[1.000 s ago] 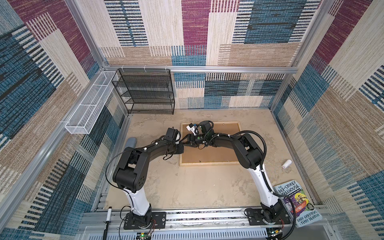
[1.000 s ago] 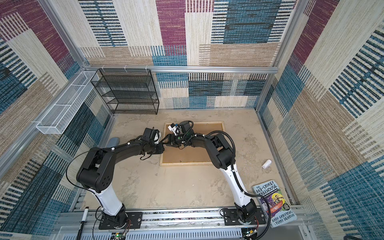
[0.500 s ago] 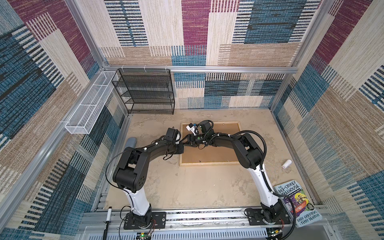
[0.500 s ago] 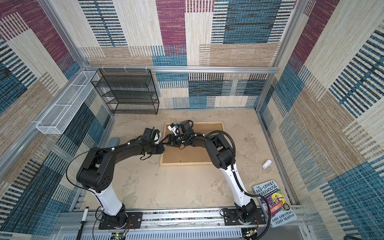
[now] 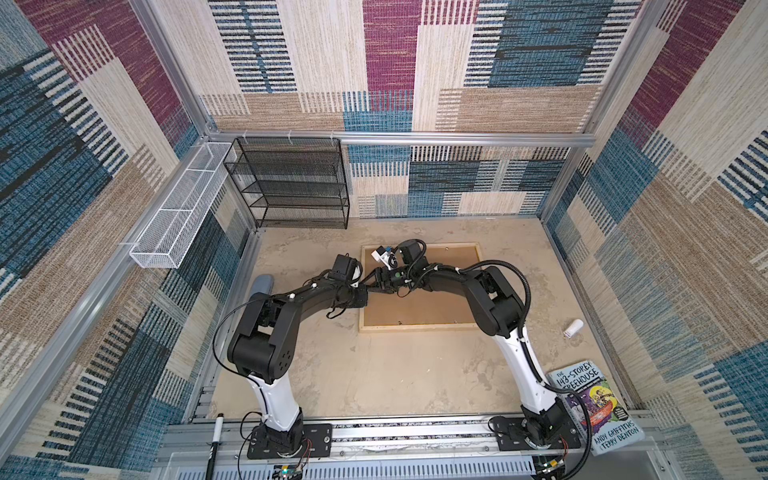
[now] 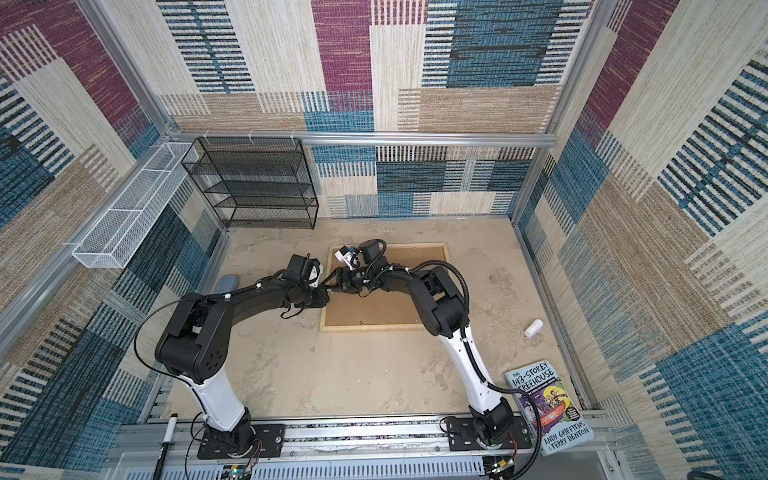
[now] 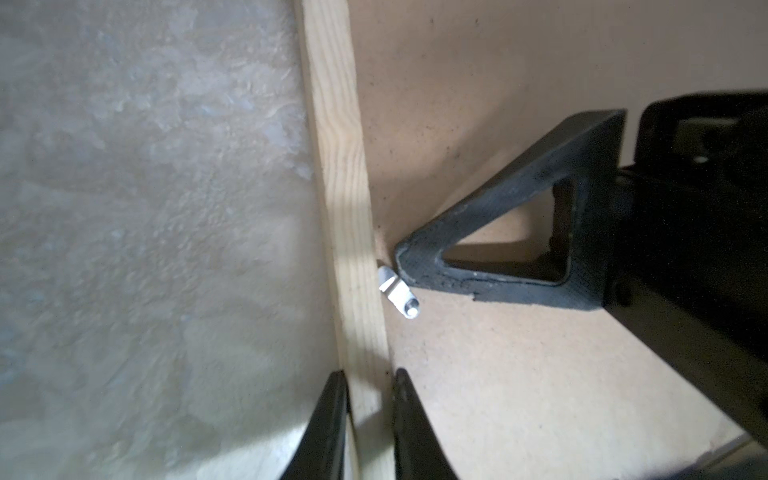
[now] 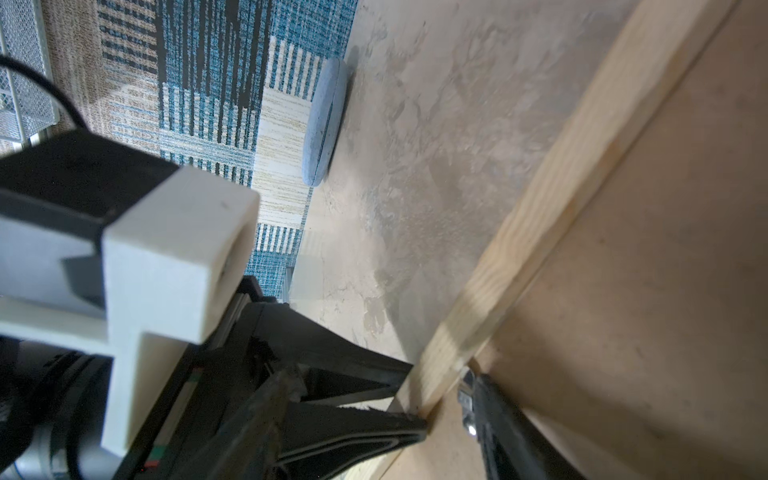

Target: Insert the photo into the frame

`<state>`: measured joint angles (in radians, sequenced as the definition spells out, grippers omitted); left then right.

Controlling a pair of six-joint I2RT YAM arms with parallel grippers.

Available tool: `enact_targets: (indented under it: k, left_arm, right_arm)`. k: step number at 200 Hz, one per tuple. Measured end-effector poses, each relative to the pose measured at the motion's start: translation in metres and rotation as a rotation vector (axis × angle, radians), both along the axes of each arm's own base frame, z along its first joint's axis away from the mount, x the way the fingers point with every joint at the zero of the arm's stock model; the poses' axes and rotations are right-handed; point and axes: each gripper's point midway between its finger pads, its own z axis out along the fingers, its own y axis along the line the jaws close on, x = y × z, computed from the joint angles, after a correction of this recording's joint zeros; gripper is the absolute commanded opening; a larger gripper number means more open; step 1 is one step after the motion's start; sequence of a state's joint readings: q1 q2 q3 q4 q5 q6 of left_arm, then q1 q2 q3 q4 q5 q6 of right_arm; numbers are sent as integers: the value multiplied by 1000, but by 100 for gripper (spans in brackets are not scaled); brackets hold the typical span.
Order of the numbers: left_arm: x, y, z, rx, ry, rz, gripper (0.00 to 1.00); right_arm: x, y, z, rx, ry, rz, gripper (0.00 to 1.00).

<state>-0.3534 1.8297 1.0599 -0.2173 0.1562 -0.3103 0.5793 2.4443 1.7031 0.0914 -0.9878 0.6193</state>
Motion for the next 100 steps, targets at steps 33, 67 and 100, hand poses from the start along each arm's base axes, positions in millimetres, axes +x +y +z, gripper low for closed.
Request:
enact_targets:
  k: [33, 67, 100]
  left_arm:
    - [0, -1, -1, 17, 8, 0, 21]
    - [-1, -1, -2, 30, 8, 0, 21]
    - [-1, 0, -1, 39, -11, 3, 27]
  right_arm:
    - [-1, 1, -3, 1, 12, 7, 73]
    - [-2, 0, -4, 11, 13, 3, 74]
    - [0, -2, -4, 5, 9, -45, 74]
